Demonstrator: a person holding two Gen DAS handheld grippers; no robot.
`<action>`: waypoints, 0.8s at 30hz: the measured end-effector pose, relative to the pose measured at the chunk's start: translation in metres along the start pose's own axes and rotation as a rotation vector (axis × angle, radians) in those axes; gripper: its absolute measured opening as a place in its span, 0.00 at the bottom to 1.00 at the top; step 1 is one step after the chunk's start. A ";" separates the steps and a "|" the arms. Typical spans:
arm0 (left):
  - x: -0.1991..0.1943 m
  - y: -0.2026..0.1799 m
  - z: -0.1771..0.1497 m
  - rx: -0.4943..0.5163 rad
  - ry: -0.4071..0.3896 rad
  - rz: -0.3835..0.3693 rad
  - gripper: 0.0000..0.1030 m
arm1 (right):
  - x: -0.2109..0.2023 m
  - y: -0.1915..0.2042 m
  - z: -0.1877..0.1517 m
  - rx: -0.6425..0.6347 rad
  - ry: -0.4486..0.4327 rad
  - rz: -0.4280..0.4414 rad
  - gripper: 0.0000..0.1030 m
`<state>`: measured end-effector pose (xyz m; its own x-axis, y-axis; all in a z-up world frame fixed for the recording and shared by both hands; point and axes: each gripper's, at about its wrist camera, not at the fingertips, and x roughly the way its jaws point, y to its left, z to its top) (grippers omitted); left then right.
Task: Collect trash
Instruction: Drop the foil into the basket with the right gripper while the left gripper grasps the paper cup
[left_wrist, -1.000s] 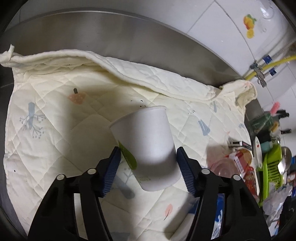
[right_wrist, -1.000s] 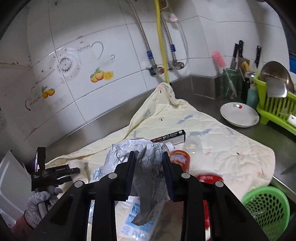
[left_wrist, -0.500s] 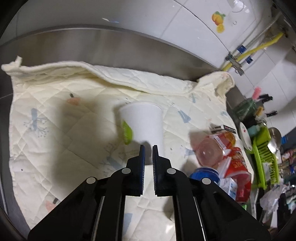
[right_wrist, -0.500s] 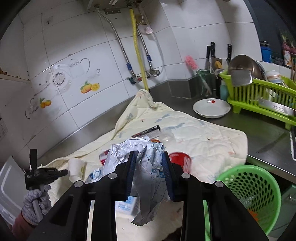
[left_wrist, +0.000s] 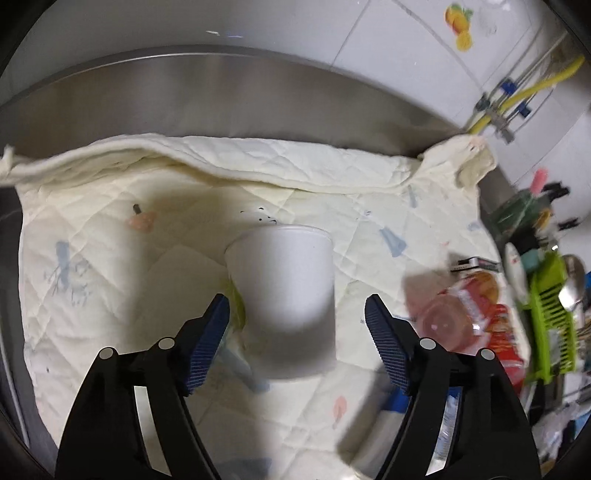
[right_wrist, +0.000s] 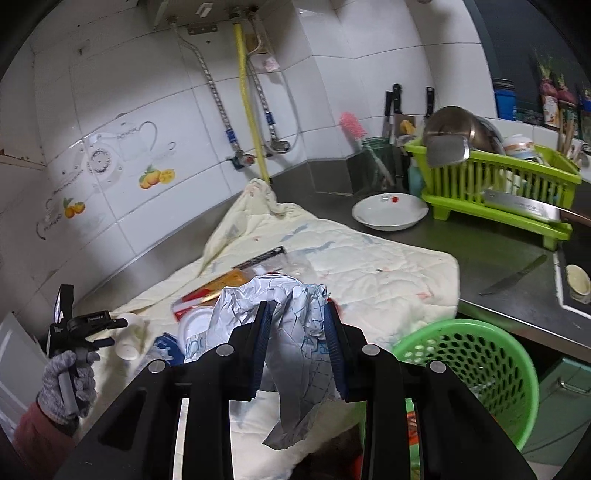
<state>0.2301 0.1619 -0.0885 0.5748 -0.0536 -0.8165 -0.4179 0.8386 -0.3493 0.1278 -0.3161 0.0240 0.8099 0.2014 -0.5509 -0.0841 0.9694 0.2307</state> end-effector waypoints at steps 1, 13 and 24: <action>0.006 0.000 0.001 -0.005 0.009 0.002 0.73 | -0.001 -0.004 -0.002 0.003 0.002 -0.013 0.28; 0.022 0.004 -0.001 -0.010 0.013 0.045 0.60 | -0.001 -0.079 -0.044 0.085 0.088 -0.236 0.29; -0.071 -0.036 -0.014 0.119 -0.139 -0.091 0.59 | 0.012 -0.134 -0.068 0.164 0.130 -0.352 0.47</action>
<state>0.1944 0.1274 -0.0241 0.7016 -0.0639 -0.7097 -0.2780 0.8925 -0.3551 0.1090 -0.4342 -0.0680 0.6916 -0.1123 -0.7135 0.2875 0.9490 0.1293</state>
